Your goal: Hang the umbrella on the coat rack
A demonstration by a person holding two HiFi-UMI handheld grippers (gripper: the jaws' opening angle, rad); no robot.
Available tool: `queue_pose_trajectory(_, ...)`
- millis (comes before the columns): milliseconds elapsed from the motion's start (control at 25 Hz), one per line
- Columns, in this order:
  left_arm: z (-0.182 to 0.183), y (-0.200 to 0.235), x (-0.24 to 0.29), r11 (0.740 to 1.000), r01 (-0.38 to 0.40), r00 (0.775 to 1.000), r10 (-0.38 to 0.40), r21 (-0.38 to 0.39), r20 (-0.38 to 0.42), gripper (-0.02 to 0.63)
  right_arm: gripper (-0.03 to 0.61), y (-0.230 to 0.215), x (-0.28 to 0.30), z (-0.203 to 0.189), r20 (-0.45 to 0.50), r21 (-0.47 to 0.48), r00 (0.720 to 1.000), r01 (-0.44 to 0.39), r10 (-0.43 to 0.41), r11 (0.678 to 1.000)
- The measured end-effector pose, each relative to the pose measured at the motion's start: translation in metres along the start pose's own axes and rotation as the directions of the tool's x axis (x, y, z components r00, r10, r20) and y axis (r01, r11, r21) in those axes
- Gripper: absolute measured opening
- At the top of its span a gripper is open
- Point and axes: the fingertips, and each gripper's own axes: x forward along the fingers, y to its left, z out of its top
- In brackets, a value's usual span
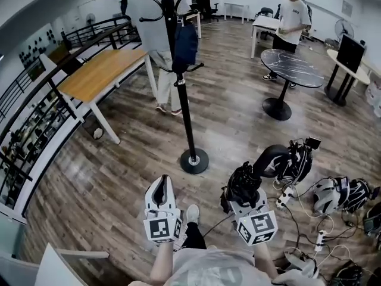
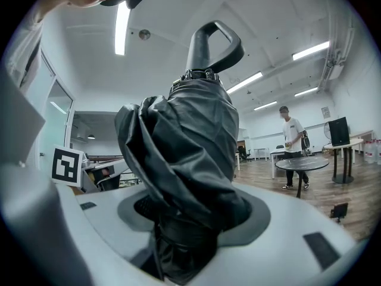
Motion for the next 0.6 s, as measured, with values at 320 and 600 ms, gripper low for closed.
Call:
queue_pose_trajectory(320,0.001,0.035,0.083,1.000,0.017,1.000,-0.017,-0.017,0.019,0.038,0.264,-0.018,0.070,0.025,0.003,-0.006,0.999,0.038,-0.038,0.999)
queue_pose_trajectory(600,-0.003,0.089,0.164,0.999,0.035,0.999,-0.033,-0.033,0.042,0.038,0.265,-0.025,0.157,0.054,0.023,-0.026,0.997,0.070,-0.070,0.997)
